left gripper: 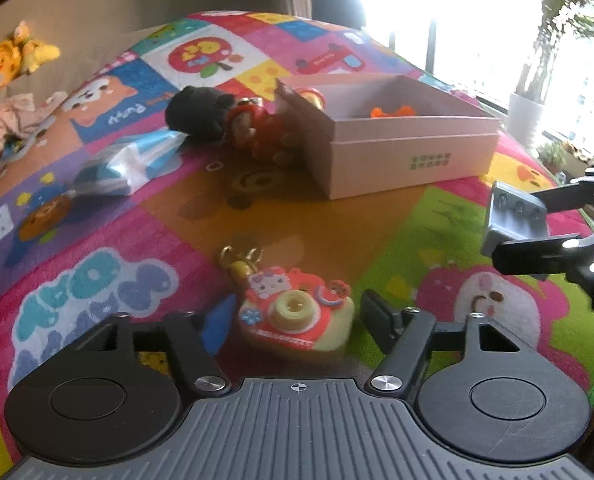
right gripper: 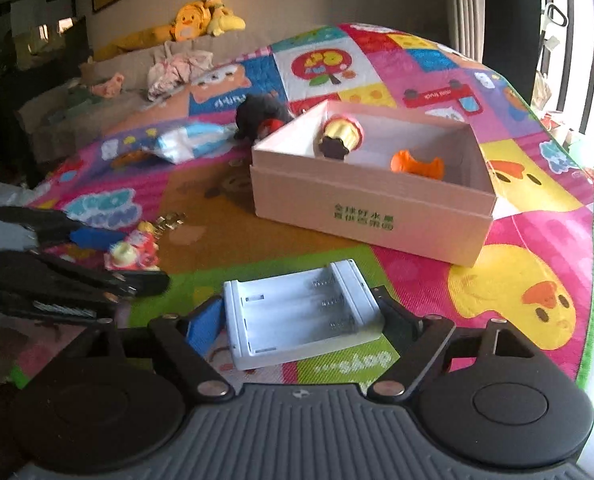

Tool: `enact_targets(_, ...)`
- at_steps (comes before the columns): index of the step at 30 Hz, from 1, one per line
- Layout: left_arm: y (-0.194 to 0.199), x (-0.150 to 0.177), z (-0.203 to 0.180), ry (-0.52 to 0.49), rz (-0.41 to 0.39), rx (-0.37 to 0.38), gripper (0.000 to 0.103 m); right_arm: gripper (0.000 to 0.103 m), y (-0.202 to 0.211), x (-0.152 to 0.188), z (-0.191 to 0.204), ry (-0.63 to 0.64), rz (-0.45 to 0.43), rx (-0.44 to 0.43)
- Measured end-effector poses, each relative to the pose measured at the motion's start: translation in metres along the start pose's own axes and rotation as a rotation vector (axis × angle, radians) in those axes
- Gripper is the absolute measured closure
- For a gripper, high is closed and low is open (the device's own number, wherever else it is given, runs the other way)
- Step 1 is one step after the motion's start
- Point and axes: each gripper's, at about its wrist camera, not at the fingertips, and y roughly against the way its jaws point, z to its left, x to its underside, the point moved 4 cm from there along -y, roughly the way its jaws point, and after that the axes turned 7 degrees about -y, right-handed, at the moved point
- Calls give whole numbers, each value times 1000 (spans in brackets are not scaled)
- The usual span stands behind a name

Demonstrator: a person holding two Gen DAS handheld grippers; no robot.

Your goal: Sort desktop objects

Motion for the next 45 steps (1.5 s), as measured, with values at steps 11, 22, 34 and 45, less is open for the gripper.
enact_targets(11,86,-109,-11,-165,-373,-38,41,20,103,-64,-13,46,-293,42)
enact_targets(22,9,-199,-36,-190,-404,-49,41,47,124,-125,-53,-19,-459,119)
enact_targets(34,-78,-165,-16,-68,-214,-4,19,37,101,-88,-146,-193,-341,218)
enact_targets(45,-32,-128,-21,-36,-253,-12,8,33,151,1,-264,-560,-325,474)
